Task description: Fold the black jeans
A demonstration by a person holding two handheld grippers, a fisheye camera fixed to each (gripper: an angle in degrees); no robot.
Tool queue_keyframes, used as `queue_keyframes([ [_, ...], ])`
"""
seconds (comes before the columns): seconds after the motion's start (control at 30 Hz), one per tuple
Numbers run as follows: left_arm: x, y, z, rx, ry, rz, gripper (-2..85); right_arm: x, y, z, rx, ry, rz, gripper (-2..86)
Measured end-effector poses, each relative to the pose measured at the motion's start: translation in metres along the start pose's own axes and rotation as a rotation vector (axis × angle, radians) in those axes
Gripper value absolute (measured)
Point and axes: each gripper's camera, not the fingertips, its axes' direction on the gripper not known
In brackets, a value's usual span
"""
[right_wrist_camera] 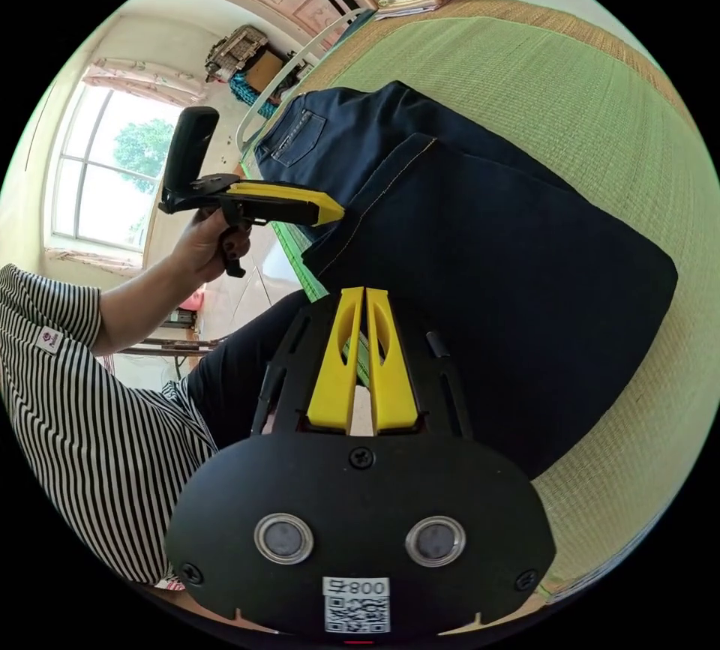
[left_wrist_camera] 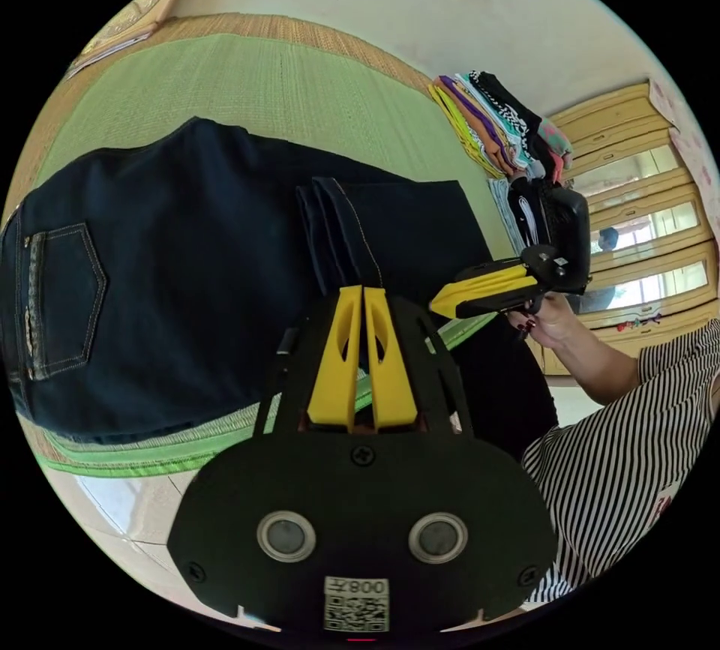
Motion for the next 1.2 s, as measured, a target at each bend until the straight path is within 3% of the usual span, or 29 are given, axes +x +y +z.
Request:
queue_keyframes([
  [0.2, -0.023, 0.023, 0.012, 0.032, -0.043, -0.108, 1.4, -0.033, -0.030, 0.012, -0.026, 0.006, -0.067, 6.0],
  [0.43, -0.055, 0.046, 0.027, 0.034, 0.094, -0.210, 5.7, -0.070, -0.054, 0.029, -0.077, 0.069, -0.134, 6.9],
  [0.7, -0.060, 0.038, 0.053, -0.014, 0.173, -0.205, 2.6, -0.080, -0.056, 0.023, -0.058, 0.020, -0.116, 7.1],
  [0.8, -0.052, 0.031, 0.042, 0.077, 0.239, -0.146, 2.3, -0.086, -0.056, 0.014, -0.009, -0.010, -0.110, 6.5],
  [0.97, -0.029, 0.016, 0.026, 0.143, 0.129, -0.001, 2.7, -0.095, -0.060, -0.006, 0.088, -0.004, -0.124, 5.1],
  [1.1, -0.049, 0.023, 0.048, 0.019, 0.123, -0.100, 4.3, -0.089, -0.070, 0.026, -0.054, -0.005, -0.120, 3.3],
  [1.2, -0.062, 0.033, 0.046, 0.078, 0.205, -0.168, 6.3, -0.082, -0.063, 0.031, -0.031, -0.055, -0.086, 1.9],
])
